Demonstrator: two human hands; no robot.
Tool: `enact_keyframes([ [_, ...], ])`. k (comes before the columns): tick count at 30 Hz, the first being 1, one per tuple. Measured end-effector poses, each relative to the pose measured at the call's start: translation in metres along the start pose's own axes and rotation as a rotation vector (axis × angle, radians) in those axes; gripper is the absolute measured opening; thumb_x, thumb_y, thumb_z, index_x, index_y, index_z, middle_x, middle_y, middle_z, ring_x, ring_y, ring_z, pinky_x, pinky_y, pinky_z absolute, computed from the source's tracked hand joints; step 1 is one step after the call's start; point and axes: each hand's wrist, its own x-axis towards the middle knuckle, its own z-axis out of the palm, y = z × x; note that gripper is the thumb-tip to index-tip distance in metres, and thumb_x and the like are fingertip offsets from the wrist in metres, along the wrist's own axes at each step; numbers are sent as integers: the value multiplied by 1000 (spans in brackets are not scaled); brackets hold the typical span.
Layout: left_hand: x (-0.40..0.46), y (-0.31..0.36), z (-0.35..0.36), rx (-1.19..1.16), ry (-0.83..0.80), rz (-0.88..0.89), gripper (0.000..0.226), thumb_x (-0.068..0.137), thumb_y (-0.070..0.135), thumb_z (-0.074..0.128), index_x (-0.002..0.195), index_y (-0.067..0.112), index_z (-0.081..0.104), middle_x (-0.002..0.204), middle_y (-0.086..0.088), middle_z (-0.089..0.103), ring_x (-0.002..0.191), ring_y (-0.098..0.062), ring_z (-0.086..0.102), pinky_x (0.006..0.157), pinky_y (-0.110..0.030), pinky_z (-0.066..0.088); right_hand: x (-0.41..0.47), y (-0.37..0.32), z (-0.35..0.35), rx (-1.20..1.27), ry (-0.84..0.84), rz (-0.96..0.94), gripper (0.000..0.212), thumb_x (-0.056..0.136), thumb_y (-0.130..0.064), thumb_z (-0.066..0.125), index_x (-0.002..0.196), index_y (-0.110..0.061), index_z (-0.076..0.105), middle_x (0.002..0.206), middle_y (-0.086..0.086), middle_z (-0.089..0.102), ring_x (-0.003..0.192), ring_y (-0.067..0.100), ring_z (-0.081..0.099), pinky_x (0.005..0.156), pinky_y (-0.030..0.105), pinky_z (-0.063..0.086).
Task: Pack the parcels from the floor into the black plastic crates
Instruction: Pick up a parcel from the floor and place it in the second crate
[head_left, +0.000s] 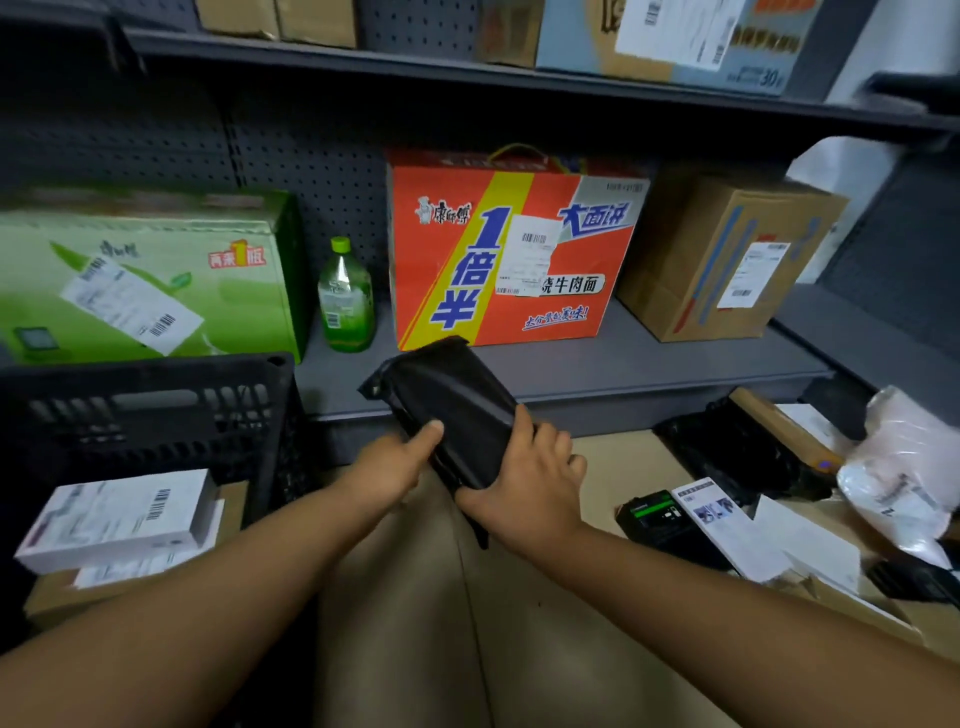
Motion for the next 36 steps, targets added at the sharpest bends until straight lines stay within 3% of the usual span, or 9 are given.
enact_keyframes([
  [5,1,13,-43,-365,180,87,25,87,31,64,100,10,65,100,-14,69,83,-25,66,71,-38,57,8,-60,-20,159,25,-35,117,63,-58,67,149,-16,-1,136,6,29,126,27,24,103,39,23],
  [8,5,11,-77,-452,288,155,32,83,16,69,109,2,56,99,-10,69,85,-22,66,78,-35,55,24,-83,-30,249,-62,-67,113,72,-60,65,150,-16,-3,145,5,26,134,28,21,108,41,21],
  [12,4,6,-109,-477,284,243,58,79,-2,69,128,4,38,104,-7,60,86,-18,60,79,-32,50,60,-105,-41,533,-224,72,61,87,-59,30,137,-26,42,141,6,47,128,35,41,108,48,32],
  [14,2,4,-114,-409,255,261,63,78,-4,69,132,7,38,108,-9,56,92,-20,58,84,-33,48,62,-113,-46,843,-285,232,51,93,-53,29,120,-18,55,112,8,63,100,25,58,86,36,50],
  [17,2,0,-117,-266,250,284,60,79,-1,69,133,14,46,119,-9,52,108,-21,54,95,-33,46,60,-108,-51,1011,-379,427,53,100,-50,25,121,-12,54,76,6,51,62,15,48,54,25,42],
  [23,-14,8,-124,-458,42,75,31,101,27,38,131,26,48,97,-4,50,86,-19,54,69,-33,53,69,-75,-55,1376,-574,573,73,92,-67,23,121,-8,53,122,30,54,102,38,61,74,41,58],
  [28,-11,9,-123,-703,-91,13,38,100,43,32,105,18,61,102,-11,63,89,-25,64,67,-39,56,68,-58,-54,1560,-605,549,63,91,-63,36,97,-8,67,105,20,65,86,25,64,67,40,58],
  [33,-13,12,-114,-543,-3,119,11,87,21,65,88,18,55,76,-5,60,60,-13,53,49,-23,41,61,-62,-52,1501,-492,376,10,92,-10,56,83,-7,54,95,17,68,87,25,66,71,37,58],
  [36,-10,10,-111,-558,32,146,25,77,-5,67,86,13,53,86,-13,65,73,-22,62,66,-31,51,63,-65,-50,1509,-452,306,9,87,7,53,89,-2,54,92,18,67,82,25,66,69,34,58],
])
